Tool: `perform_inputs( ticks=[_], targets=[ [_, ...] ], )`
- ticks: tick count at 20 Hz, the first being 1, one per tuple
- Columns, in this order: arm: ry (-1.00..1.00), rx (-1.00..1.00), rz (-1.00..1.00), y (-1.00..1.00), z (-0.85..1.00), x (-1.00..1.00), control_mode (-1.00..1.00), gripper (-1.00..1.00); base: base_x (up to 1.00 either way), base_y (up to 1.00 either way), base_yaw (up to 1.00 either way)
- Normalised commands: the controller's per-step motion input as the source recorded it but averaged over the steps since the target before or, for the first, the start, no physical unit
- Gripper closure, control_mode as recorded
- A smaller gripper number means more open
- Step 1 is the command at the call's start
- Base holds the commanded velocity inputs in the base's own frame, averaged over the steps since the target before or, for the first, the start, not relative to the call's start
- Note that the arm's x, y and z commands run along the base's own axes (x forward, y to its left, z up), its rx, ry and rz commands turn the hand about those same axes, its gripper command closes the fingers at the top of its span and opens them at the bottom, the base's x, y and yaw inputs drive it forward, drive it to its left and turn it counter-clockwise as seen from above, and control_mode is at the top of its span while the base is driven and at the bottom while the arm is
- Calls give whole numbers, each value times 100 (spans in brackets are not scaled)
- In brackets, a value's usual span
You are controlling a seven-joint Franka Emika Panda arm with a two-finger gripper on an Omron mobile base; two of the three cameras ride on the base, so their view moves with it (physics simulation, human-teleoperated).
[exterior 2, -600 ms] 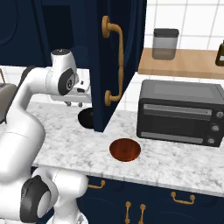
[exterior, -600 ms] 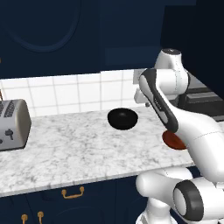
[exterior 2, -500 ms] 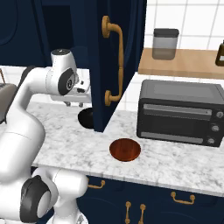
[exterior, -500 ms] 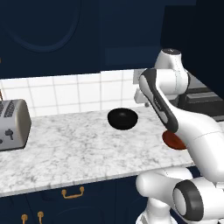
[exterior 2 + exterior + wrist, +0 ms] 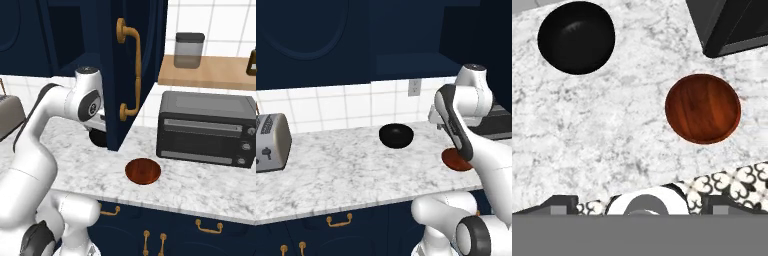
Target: Pick up the bowls on the counter and stack them on top of one another in the open cabinet. Place the smaller bowl on top of the larger bowl.
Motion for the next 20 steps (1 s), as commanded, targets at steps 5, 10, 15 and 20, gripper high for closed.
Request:
perform_inputs(
  ticks=[5, 10, 15, 20],
  targets=[
    [1, -9, -13, -17, -78, -3, -100, -100, 0, 0, 0],
    [9, -15, 7, -21, -82, 13, -100, -100, 0, 0, 0],
    [5, -1, 16, -38, -60, 45, -100, -100, 0, 0, 0],
    [1, -5, 12, -5, -58, 57, -100, -100, 0, 0, 0]
  ],
)
